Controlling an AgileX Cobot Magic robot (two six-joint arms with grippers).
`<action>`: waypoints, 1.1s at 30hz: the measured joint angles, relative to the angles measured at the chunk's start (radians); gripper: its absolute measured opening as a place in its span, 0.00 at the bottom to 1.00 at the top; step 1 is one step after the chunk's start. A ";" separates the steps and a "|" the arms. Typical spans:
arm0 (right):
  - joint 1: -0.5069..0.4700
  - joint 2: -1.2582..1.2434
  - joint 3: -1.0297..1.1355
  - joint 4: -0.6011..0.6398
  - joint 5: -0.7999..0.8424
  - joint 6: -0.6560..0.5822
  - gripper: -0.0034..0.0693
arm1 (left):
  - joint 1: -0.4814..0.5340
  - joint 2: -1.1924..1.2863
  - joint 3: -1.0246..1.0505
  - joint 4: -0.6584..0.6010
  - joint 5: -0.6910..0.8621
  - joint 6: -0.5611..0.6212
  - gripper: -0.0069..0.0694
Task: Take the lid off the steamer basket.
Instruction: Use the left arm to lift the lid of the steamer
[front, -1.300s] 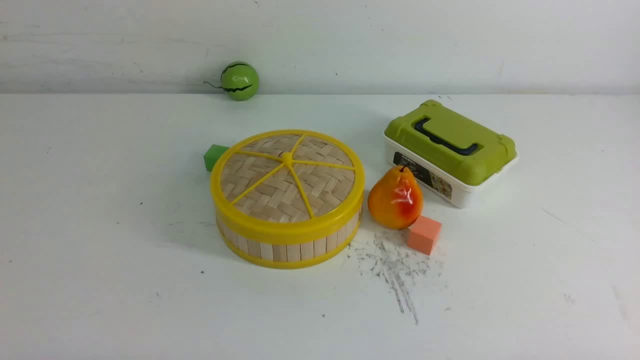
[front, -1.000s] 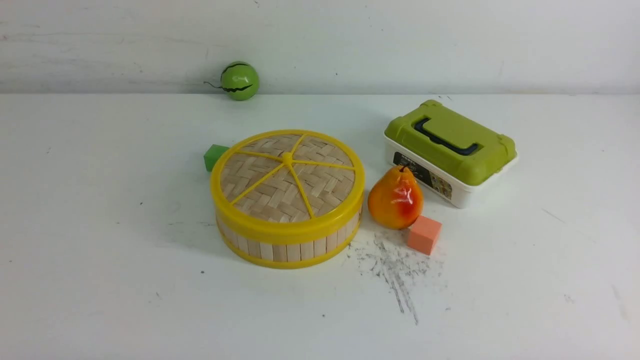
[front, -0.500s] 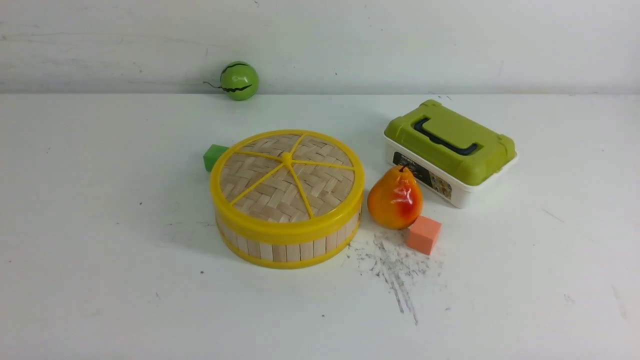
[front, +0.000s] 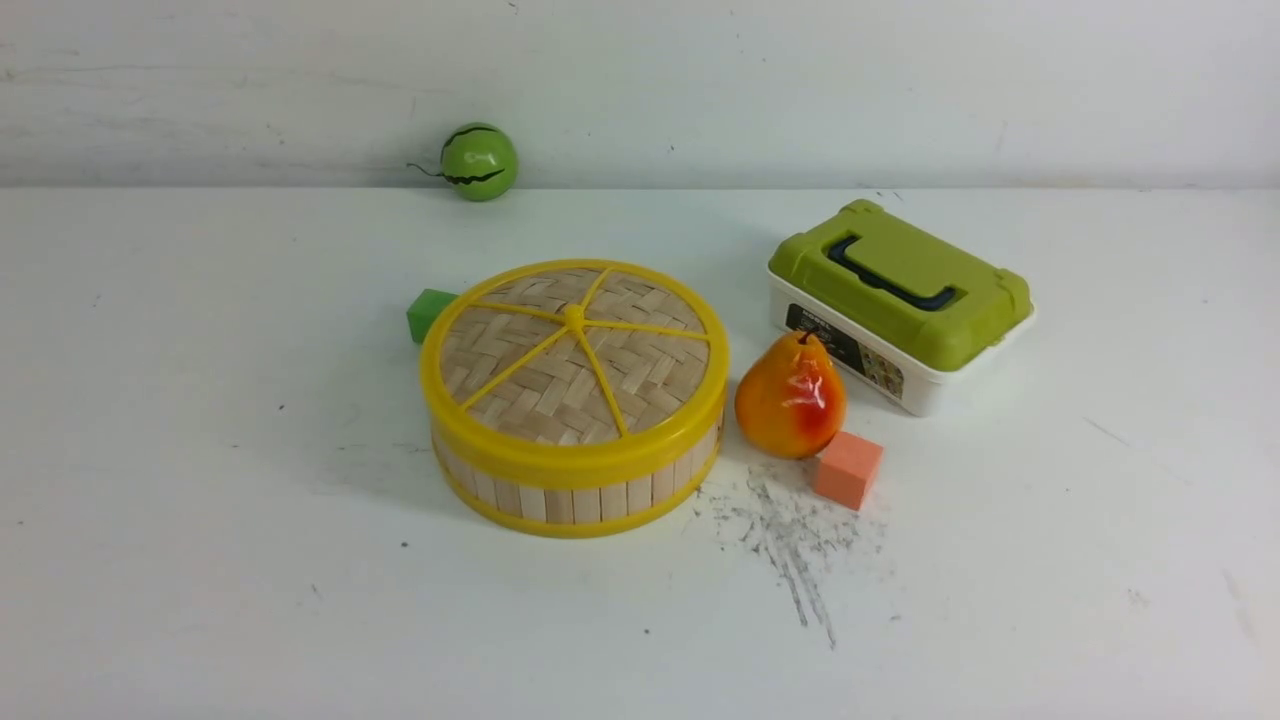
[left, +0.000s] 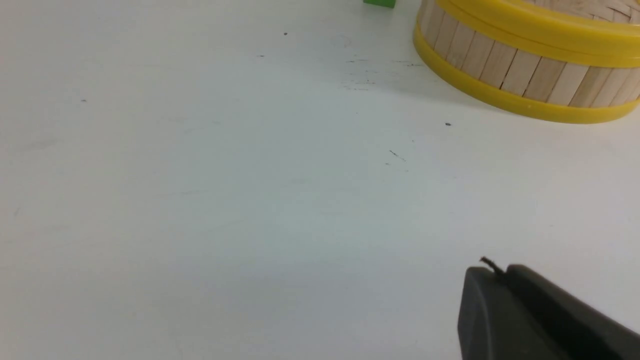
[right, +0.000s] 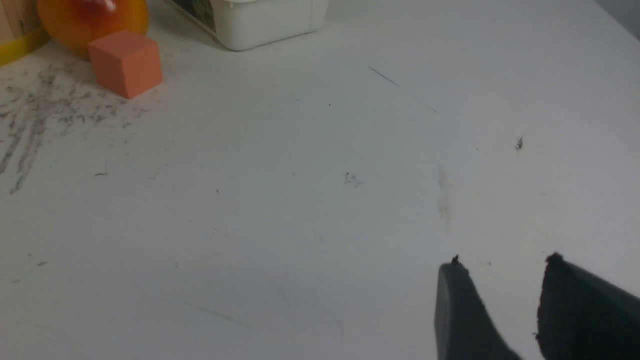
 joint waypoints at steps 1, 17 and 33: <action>0.000 0.000 0.000 0.000 0.000 0.000 0.38 | 0.000 0.000 0.000 0.000 0.000 0.000 0.13; 0.000 0.000 0.000 0.000 0.000 0.000 0.38 | 0.000 0.000 0.000 0.000 0.000 0.000 0.15; 0.000 0.000 0.000 0.000 0.000 0.000 0.38 | 0.000 0.000 0.000 0.000 0.000 0.000 0.17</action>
